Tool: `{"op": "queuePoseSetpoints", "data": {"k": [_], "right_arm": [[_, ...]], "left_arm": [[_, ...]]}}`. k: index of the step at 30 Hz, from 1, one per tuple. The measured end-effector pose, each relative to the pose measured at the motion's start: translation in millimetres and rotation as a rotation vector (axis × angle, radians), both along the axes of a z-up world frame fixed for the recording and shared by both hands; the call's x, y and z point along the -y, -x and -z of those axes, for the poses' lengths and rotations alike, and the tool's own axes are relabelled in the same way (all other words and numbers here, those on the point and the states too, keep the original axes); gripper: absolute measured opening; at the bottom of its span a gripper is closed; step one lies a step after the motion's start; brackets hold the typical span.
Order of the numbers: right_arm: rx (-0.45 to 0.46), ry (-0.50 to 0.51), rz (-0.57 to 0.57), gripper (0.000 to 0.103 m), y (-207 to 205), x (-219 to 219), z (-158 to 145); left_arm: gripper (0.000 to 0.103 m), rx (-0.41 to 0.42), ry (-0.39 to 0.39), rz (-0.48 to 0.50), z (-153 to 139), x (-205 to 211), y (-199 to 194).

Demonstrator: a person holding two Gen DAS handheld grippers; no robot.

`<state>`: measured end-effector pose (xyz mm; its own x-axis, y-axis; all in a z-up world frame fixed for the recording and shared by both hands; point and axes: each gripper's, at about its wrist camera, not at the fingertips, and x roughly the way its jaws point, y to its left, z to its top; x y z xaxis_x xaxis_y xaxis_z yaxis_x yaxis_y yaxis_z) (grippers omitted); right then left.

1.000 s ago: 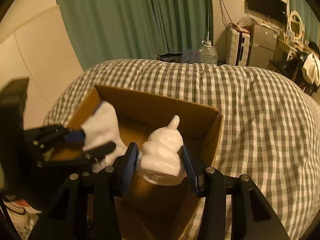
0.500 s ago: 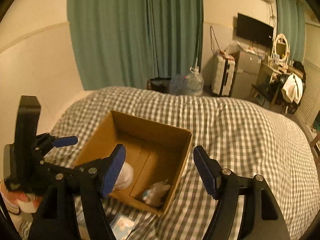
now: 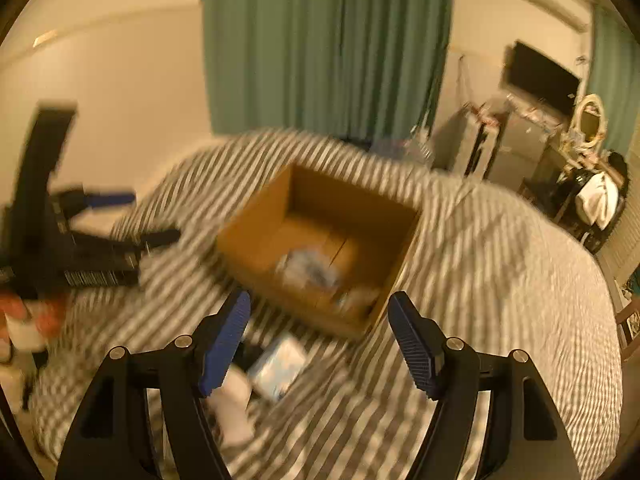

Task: Organize objects
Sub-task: 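Grasp the white bottle with the right tool while the left tool grasps the white tape roll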

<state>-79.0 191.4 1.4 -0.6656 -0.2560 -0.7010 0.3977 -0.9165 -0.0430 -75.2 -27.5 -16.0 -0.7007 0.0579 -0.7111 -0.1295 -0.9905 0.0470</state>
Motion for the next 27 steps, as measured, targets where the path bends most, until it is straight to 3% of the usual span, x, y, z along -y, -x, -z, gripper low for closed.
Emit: {"op": "queuePoseSetpoints", "data": {"k": [5,11,15,20,22,25,26,27], "right_arm": [[0.147,-0.011,-0.064,0.071,-20.2,15.9,57.7],[0.302,0.018,-0.101,0.071,-30.3,32.4,117.1],[0.352,0.007,-0.112,0.071,-27.6,42.5,136.9],[0.369,-0.035,-0.151,0.071,-30.7,55.5,149.8],[0.373,-0.045,-0.168,0.065,-33.3,59.6,153.6],[0.370,-0.057,-0.186,0.047,-38.4,62.3,156.1],[0.373,-0.054,-0.188,0.034,-39.0,61.8,156.2],[0.382,-0.038,-0.194,0.033,-40.4,60.8,156.0]], "left_arm": [[0.090,0.069,-0.074,-0.009,33.7,2.5,-24.9],[0.091,0.163,-0.047,-0.018,78.3,-1.3,-44.1],[0.091,0.161,0.041,-0.006,94.8,-8.9,-52.8],[0.091,0.156,0.024,-0.001,95.0,-5.3,-53.5],[0.091,0.153,0.021,0.002,95.7,-4.7,-55.1],[0.091,0.154,0.019,0.005,95.3,-4.7,-55.1],[0.091,0.155,0.021,0.005,95.5,-5.0,-55.6],[0.091,0.156,0.023,0.004,95.8,-4.9,-55.2]]}}
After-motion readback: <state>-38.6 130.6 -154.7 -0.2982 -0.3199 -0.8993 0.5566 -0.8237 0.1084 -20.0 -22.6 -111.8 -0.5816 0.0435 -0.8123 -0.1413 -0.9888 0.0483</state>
